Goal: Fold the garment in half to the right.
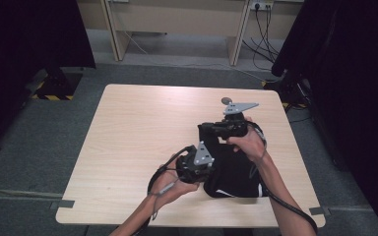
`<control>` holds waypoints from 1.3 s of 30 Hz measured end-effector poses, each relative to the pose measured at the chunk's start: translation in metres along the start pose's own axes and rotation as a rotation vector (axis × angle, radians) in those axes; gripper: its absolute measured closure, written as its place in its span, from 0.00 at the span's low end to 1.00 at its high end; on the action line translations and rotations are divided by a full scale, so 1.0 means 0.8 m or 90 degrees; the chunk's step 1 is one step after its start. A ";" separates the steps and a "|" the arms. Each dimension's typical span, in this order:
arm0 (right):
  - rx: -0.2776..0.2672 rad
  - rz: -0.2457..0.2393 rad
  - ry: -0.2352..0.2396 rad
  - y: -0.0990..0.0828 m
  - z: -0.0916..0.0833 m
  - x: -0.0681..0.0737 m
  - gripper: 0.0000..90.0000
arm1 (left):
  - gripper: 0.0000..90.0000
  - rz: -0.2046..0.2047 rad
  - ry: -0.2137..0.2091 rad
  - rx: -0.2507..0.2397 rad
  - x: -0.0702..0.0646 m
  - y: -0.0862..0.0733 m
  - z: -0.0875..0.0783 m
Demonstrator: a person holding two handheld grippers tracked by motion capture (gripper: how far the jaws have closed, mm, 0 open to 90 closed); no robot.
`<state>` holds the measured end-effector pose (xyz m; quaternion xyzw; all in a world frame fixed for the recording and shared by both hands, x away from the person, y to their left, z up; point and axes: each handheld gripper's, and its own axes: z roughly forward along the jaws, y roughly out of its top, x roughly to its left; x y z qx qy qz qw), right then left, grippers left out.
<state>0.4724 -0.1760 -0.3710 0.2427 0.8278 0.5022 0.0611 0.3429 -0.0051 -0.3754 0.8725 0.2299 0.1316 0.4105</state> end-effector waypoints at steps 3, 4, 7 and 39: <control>0.003 0.015 -0.012 -0.016 -0.016 -0.013 0.97 | 0.85 0.001 -0.016 0.011 -0.004 0.009 0.021; 0.005 0.021 -0.012 -0.021 -0.020 -0.017 0.97 | 0.85 -0.003 -0.022 0.013 -0.004 0.011 0.028; 0.019 0.036 -0.016 -0.038 -0.026 -0.029 0.93 | 0.84 0.006 -0.020 0.029 -0.009 0.015 0.045; 0.239 0.073 -0.301 -0.077 -0.065 -0.037 0.34 | 0.30 -0.105 0.008 -0.013 0.012 -0.032 0.065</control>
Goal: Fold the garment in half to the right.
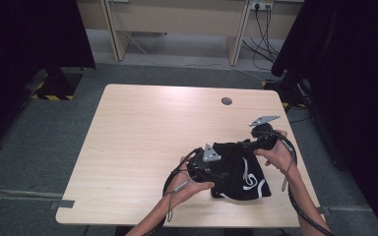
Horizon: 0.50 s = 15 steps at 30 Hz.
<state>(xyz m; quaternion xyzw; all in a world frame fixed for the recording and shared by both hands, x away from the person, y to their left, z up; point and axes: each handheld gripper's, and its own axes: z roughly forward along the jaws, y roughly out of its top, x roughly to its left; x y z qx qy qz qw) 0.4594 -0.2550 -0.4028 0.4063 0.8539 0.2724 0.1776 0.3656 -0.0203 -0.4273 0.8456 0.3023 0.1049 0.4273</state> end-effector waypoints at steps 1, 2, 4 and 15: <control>0.005 0.008 0.001 -0.002 0.004 -0.001 0.34 | 0.30 -0.011 0.012 0.012 0.007 -0.007 0.013; 0.012 0.015 0.005 -0.004 0.008 -0.003 0.35 | 0.29 -0.011 0.012 0.012 0.007 -0.007 0.013; 0.019 0.020 0.010 -0.006 0.013 -0.004 0.39 | 0.29 -0.012 0.036 0.031 0.013 -0.014 0.027; 0.021 -0.045 0.026 -0.013 0.011 -0.036 0.96 | 0.26 -0.020 0.057 0.059 0.019 -0.036 0.049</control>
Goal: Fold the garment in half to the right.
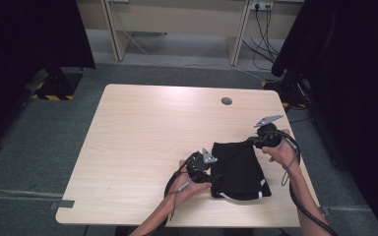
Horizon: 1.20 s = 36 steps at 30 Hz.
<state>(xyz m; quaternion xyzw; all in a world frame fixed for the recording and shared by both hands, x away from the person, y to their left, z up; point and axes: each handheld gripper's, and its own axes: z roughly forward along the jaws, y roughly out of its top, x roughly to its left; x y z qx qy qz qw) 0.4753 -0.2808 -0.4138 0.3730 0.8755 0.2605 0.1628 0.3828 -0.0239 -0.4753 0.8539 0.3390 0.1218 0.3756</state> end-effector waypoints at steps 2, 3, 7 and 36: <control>0.016 -0.001 0.000 -0.007 0.010 -0.004 0.96 | 0.27 -0.001 -0.001 0.002 0.000 0.000 0.000; 0.025 -0.001 -0.002 -0.013 0.018 -0.006 0.96 | 0.27 -0.001 0.000 0.002 0.000 0.000 -0.001; 0.003 0.020 0.013 -0.030 0.033 -0.013 0.96 | 0.27 -0.003 -0.003 0.001 0.001 0.000 -0.001; -0.086 0.059 0.053 0.007 -0.004 0.082 0.39 | 0.20 -0.090 0.101 -0.023 0.087 0.001 -0.030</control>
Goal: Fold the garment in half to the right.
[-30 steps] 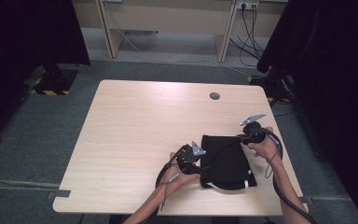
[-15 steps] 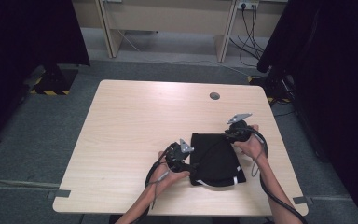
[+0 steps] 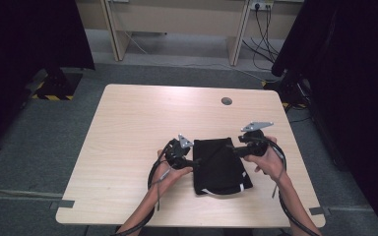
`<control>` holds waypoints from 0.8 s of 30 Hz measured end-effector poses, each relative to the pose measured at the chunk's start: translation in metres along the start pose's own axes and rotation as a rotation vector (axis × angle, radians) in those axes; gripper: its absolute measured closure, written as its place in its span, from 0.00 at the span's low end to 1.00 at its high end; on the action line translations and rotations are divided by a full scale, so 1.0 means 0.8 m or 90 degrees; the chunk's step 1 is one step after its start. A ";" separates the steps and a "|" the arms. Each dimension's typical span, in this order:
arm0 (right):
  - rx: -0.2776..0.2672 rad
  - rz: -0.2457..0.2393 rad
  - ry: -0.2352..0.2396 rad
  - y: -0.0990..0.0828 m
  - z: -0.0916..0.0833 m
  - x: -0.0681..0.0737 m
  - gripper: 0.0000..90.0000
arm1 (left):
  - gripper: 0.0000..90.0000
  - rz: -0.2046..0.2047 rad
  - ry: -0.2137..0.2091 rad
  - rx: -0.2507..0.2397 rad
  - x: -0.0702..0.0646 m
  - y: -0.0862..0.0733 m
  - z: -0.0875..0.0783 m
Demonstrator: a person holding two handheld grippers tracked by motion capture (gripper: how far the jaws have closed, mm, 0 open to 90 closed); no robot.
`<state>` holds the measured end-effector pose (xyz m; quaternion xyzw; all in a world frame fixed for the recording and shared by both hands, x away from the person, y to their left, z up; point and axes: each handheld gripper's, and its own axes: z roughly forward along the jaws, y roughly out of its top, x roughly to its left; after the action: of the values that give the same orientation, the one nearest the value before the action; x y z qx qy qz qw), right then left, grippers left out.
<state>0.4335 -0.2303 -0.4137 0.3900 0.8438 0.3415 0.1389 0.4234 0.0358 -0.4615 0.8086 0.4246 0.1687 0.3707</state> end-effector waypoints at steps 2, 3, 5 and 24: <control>0.017 -0.006 0.008 -0.014 -0.008 0.011 0.38 | 0.19 -0.005 0.006 -0.001 0.004 0.004 0.003; 0.025 -0.005 0.009 -0.022 -0.010 0.016 0.38 | 0.19 -0.016 0.025 -0.002 0.012 0.010 0.010; 0.044 -0.008 0.016 -0.035 -0.009 0.022 0.40 | 0.19 -0.023 0.029 0.002 0.015 0.012 0.014; 0.052 -0.041 0.069 -0.082 -0.035 0.006 0.88 | 0.21 -0.013 0.054 0.002 0.032 0.008 0.039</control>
<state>0.3793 -0.2707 -0.4382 0.3490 0.8754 0.3227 0.0877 0.4597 0.0400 -0.4786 0.7972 0.4482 0.1981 0.3527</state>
